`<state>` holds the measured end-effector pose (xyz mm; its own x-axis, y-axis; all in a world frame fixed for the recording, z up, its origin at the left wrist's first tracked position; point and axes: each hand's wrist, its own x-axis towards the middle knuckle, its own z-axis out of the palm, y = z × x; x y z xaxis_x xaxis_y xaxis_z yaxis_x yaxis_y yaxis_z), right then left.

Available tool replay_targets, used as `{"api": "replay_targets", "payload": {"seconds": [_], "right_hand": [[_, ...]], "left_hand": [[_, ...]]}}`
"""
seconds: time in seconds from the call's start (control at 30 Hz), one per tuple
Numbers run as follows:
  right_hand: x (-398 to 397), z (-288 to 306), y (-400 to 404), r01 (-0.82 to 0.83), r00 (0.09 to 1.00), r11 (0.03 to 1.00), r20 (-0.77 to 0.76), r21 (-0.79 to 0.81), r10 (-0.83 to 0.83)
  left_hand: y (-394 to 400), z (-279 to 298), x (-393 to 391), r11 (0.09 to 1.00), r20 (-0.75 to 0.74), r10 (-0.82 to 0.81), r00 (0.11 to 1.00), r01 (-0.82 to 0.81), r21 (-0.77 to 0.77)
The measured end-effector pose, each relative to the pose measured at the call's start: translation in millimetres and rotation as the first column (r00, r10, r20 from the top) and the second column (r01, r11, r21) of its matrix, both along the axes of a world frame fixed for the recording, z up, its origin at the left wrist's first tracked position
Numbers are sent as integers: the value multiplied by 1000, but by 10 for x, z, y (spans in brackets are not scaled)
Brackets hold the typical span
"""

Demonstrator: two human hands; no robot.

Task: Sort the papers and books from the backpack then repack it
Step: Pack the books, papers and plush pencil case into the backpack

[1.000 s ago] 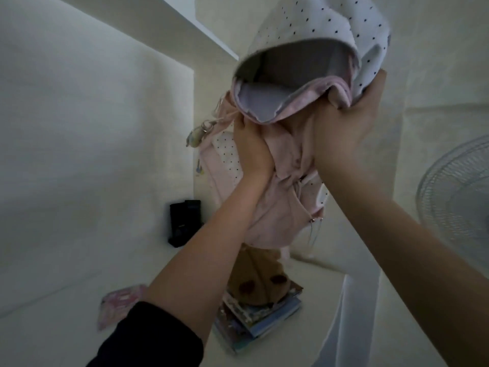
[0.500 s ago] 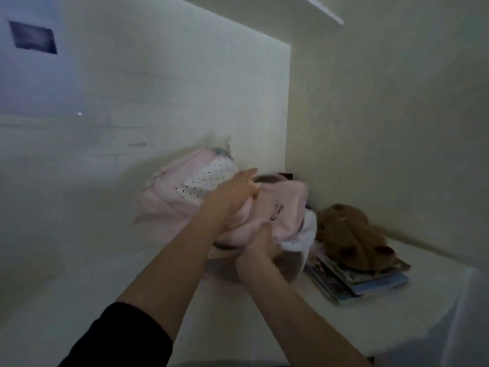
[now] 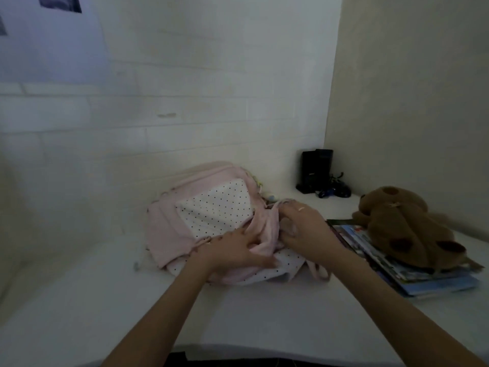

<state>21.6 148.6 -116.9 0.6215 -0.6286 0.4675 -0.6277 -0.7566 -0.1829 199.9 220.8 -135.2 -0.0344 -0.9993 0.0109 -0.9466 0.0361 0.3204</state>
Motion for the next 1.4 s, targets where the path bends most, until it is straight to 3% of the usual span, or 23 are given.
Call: {"api": "replay_targets", "payload": {"seconds": [0.07,0.13,0.2,0.33,0.47,0.57,0.6,0.67,0.73,0.77,0.8,0.87,0.93,1.0,1.17,1.27,1.33,1.4], "right_hand": [[58,-89,-45,-65,998,989,-12,136,67],[75,-185,-75,-65,995,986,-61,156,75],[89,-231,-24,-88,993,978,-60,189,101],[256,-274,313,-246,949,917,-116,314,294],[317,-320,637,-397,840,807,-182,437,512],[358,-153,553,-370,893,755,-15,541,449],[393,-131,456,-357,921,805,36,474,387],[491,-156,184,-254,966,949,7,188,257],[602,-231,-96,-129,991,991,-48,-30,127],[670,-260,-217,-62,996,995,-61,-83,57],[749,-315,-338,-16,996,995,-90,-101,7],[912,-452,-526,42,968,999,-248,-4,-42],[1037,-568,-639,87,938,990,-344,109,-45],[1119,-598,-699,91,945,989,-324,116,-49],[1078,-667,-675,17,985,1000,-173,10,-15],[837,-504,-563,-128,974,958,216,258,72],[525,-320,-515,-98,913,960,407,262,-18],[147,-158,-544,-6,885,982,458,191,-83]], "left_hand": [[-34,18,18,997,-90,-18,996,12,-73],[-74,28,121,990,-264,10,964,-48,-135],[-69,81,203,963,-341,59,938,-144,-229],[-128,370,463,810,-600,115,792,-424,-405],[-320,701,818,660,-682,170,712,-596,-458],[-452,631,897,608,-462,389,797,-599,-521],[-482,559,895,616,-302,499,813,-577,-537],[-551,334,890,624,65,598,799,-413,-663],[-613,120,802,667,283,461,841,-119,-735],[-656,7,764,704,402,346,848,49,-709],[-665,-82,736,811,452,221,864,94,-577],[-710,-276,768,965,395,117,911,-11,-261],[-774,-348,856,991,360,130,924,-135,-12],[-815,-327,871,984,333,128,934,-161,72],[-851,-351,830,968,314,169,934,-218,127],[-766,-252,660,942,435,236,869,-314,116],[-676,-181,427,941,537,297,789,-337,-24],[-636,-176,153,939,512,332,792,-226,-259]]}}
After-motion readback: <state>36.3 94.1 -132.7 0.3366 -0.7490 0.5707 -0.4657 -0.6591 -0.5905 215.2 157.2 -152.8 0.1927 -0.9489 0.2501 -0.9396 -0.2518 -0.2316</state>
